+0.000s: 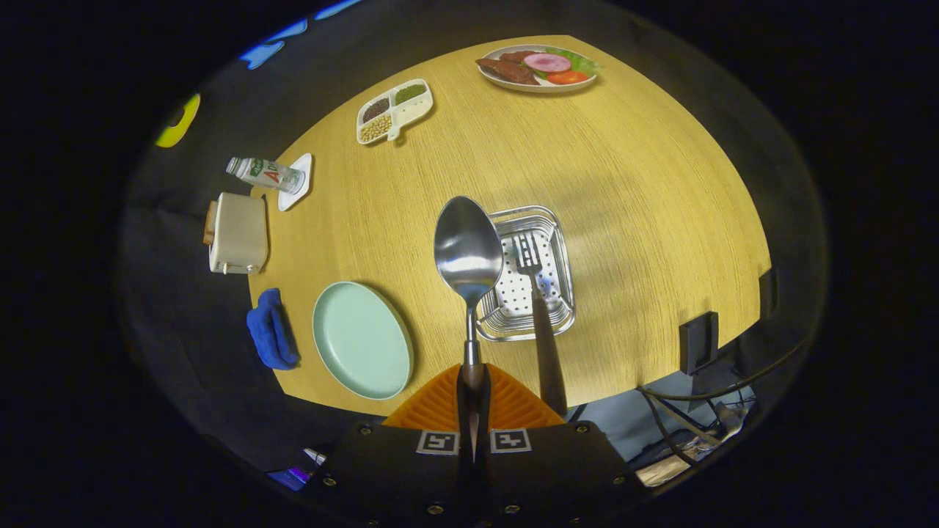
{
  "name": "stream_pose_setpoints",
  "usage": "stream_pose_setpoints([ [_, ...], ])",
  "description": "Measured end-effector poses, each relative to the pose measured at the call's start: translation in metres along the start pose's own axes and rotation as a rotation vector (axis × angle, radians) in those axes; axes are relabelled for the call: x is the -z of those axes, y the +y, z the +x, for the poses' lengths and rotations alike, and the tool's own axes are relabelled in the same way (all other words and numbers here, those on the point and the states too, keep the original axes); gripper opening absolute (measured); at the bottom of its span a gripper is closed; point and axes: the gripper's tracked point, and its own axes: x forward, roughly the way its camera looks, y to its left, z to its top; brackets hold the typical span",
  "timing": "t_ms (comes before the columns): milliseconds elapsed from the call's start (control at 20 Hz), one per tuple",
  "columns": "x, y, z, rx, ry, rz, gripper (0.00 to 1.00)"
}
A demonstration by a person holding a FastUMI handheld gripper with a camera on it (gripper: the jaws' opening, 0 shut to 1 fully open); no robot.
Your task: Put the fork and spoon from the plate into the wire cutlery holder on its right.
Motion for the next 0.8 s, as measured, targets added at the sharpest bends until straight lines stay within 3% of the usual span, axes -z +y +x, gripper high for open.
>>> stream_pose_setpoints([
  [800, 0.020, -0.011, 0.016, 0.011, 0.167, 0.062, 0.01],
])
